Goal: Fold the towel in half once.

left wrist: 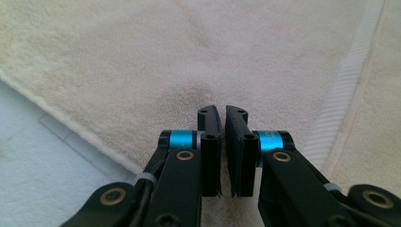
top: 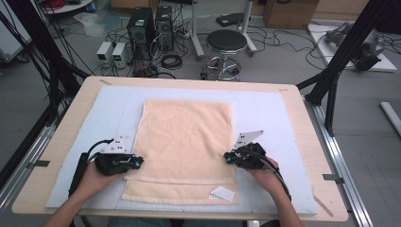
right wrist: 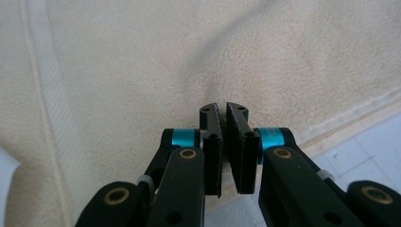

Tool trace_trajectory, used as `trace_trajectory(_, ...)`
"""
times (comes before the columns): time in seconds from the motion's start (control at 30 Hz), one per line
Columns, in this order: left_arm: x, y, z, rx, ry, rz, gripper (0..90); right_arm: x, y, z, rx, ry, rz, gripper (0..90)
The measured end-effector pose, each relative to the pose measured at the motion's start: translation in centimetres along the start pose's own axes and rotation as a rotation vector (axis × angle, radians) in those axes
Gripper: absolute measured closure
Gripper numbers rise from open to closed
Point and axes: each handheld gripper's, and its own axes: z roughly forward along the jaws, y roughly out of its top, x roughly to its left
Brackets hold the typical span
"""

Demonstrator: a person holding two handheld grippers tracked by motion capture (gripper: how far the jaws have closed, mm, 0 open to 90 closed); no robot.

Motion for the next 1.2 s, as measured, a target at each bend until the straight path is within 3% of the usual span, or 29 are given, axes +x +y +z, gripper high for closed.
trace_trajectory(0.17, -0.5, 0.8, -1.0, -0.038, -0.008, 0.009, 84.1, 0.4, 0.7, -1.4, -0.020, -0.003, -0.021, 85.2)
trace_trajectory(0.43, -1.7, 0.9, -2.4, -0.042, -0.038, 0.016, 84.2, 1.7, 0.7, -3.1, -0.028, 0.011, -0.033, 84.9)
trace_trajectory(0.57, -1.7, 0.4, -1.8, -0.027, -0.047, -0.007, 83.4, 1.5, -0.1, -2.3, 0.010, 0.026, -0.004, 82.2)
trace_trajectory(0.63, -1.7, 0.2, -1.6, -0.017, -0.028, -0.005, 76.1, 1.3, -0.4, -1.9, 0.026, 0.015, 0.010, 69.4)
trace_trajectory(0.7, -1.7, 0.2, -1.7, -0.024, -0.028, -0.010, 68.2, 1.2, -0.4, -2.0, 0.005, 0.012, 0.008, 65.0)
trace_trajectory(0.87, -2.1, 0.3, -2.3, -0.051, -0.024, 0.003, 62.3, 1.9, -0.1, -3.4, -0.066, 0.021, -0.018, 62.6)
trace_trajectory(1.0, -2.6, 0.0, -1.8, -0.028, -0.054, 0.017, 62.3, 3.0, -0.2, -3.4, -0.066, 0.053, -0.050, 61.1)
trace_trajectory(1.2, -2.6, -0.9, 0.0, 0.054, -0.080, 0.015, 62.9, 3.6, -0.8, -0.9, 0.023, 0.073, -0.092, 60.6)
